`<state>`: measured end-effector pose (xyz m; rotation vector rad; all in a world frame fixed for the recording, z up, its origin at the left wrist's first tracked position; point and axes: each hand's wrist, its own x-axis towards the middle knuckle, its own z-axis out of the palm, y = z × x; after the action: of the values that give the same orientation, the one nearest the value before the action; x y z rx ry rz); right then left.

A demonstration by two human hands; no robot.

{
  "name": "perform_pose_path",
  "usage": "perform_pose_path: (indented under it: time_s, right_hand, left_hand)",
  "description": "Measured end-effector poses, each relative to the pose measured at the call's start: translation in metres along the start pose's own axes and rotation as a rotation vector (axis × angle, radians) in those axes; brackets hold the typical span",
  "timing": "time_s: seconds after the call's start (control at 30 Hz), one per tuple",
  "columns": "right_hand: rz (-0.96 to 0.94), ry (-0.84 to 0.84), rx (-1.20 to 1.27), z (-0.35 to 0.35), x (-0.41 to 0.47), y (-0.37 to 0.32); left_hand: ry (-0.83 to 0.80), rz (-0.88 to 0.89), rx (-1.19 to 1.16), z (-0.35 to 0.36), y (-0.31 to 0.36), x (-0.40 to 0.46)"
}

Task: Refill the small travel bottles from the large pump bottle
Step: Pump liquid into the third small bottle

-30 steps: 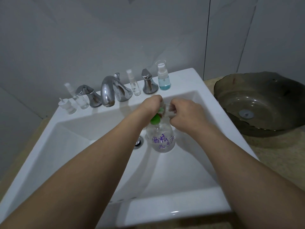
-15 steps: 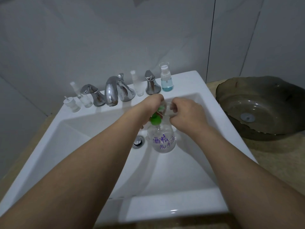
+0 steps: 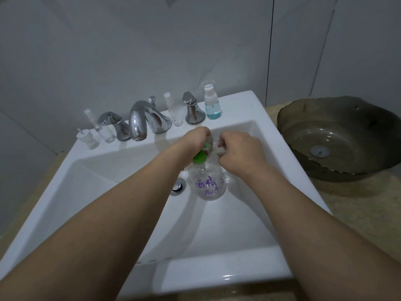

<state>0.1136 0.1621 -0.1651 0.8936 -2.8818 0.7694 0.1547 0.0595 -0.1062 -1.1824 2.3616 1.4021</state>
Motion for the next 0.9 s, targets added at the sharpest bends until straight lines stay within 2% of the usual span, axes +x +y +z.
perform_pose_path:
  time_s: [0.33,0.5,0.7,0.9]
  right_hand:
    - [-0.019,0.077,0.033,-0.002,0.001,-0.002]
    - [-0.014,0.041,0.012,-0.002,0.001,-0.001]
    - [0.007,-0.031,-0.016,-0.004,0.001,-0.001]
    - [0.002,-0.006,-0.010,-0.002,0.000,-0.001]
  left_hand:
    - [-0.015,-0.044,0.020,-0.008,0.005,0.003]
    - [-0.010,0.025,-0.061,-0.003,-0.001,0.006]
    - [-0.019,0.046,-0.047,0.000,-0.004,0.007]
    - [-0.023,0.070,-0.064,-0.001,-0.006,0.007]
